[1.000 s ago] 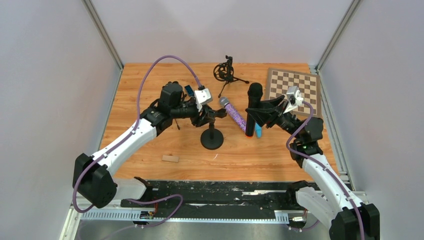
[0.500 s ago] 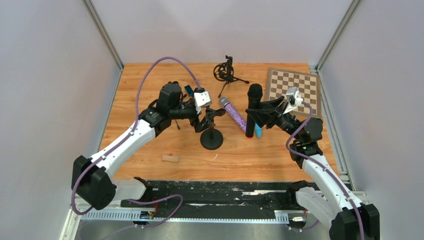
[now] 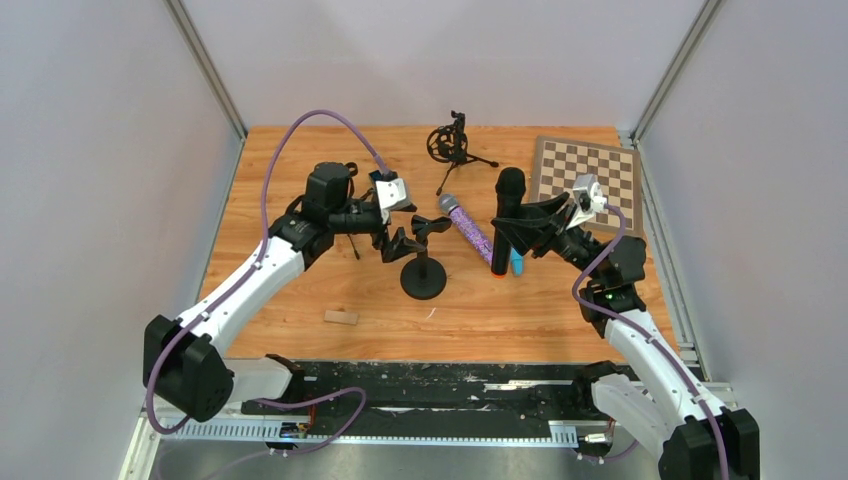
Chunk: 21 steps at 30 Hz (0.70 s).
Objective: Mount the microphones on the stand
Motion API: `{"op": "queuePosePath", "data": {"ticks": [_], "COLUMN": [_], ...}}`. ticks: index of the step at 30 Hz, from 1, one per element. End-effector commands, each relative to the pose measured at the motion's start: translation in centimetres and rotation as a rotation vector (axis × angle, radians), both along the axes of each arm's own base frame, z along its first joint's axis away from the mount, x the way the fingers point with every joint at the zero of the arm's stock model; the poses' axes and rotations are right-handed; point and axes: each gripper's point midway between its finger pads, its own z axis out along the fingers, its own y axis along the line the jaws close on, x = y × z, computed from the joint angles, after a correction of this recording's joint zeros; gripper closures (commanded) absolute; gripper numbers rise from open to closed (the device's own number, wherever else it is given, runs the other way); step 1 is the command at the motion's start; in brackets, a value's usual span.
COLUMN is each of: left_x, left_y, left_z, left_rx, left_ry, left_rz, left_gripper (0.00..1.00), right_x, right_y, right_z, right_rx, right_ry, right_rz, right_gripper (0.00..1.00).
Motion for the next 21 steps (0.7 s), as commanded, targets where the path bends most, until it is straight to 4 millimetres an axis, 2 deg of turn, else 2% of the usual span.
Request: {"op": "queuePosePath", "data": {"ticks": [1, 9, 16, 20, 21], "left_x": [0.2, 0.9, 1.5, 1.6, 1.6], "left_y": [-0.7, -0.9, -1.1, -1.1, -1.1], "left_z": [1.5, 1.1, 0.9, 0.8, 0.8], "left_rx": [-0.030, -0.028, -0.031, -0.024, -0.023], "left_ry": [-0.007, 0.019, 0.046, 0.050, 0.048], "left_rz": [-0.050, -0.025, -0.005, 0.000, -0.002], "left_gripper": [0.03, 0.06, 0.13, 0.19, 0.26], "right_x": [-0.6, -0.5, -0.4, -0.3, -0.4], "right_y": [-0.3, -0.4, -0.4, -0.4, -0.4], "right_z": [1.9, 1.7, 1.5, 1.4, 1.4], "right_rx": [0.020, 0.014, 0.014, 0.015, 0.016], "right_ry": [-0.092, -0.091, -0.087, -0.082, -0.082], "right_rz": [-0.018, -0.029, -0.031, -0.032, -0.031], "right_gripper": [1.00, 1.00, 1.00, 1.00, 1.00]}}
